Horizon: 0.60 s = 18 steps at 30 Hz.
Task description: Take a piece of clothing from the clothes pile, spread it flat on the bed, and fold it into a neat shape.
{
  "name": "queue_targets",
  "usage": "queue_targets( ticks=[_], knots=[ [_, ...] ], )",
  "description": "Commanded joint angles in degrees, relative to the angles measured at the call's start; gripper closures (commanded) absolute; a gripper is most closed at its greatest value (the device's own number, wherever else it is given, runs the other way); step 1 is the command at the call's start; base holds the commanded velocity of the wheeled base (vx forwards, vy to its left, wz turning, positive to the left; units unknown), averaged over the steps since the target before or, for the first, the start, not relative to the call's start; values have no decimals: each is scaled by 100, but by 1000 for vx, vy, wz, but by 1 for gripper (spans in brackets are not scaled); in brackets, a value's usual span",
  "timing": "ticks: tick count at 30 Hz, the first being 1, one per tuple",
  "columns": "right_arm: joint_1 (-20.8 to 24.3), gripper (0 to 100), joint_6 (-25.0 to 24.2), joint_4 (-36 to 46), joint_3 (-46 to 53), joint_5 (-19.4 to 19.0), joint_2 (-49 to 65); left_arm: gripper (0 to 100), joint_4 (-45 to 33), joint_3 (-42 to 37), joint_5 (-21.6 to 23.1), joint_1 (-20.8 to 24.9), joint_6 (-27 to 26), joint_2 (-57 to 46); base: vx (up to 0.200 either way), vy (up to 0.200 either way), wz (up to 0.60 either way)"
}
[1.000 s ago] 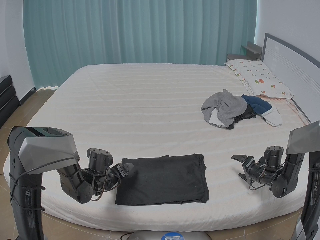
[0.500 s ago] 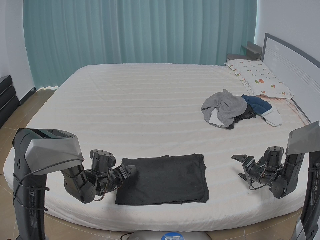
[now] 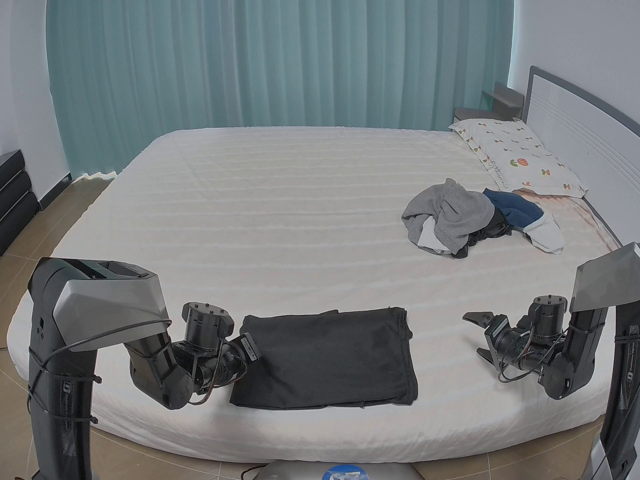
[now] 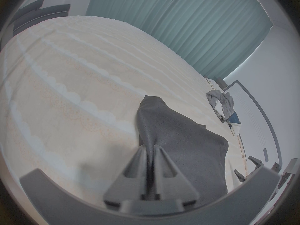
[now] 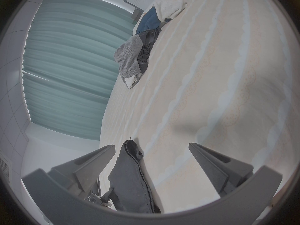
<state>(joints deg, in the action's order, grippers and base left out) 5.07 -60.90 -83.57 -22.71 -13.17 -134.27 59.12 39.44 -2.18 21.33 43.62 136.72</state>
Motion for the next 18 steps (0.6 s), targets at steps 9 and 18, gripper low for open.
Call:
queue_targets(
  ticks=[9, 18],
  knots=[
    [3, 0, 52, -2, 12, -2, -21, 100, -59, -41, -37, -68, -108, -57, 0, 0, 0],
    [3, 0, 79, -2, 21, -2, -21, 100, -76, -24, -54, -77, -108, -75, 0, 0, 0]
  ],
)
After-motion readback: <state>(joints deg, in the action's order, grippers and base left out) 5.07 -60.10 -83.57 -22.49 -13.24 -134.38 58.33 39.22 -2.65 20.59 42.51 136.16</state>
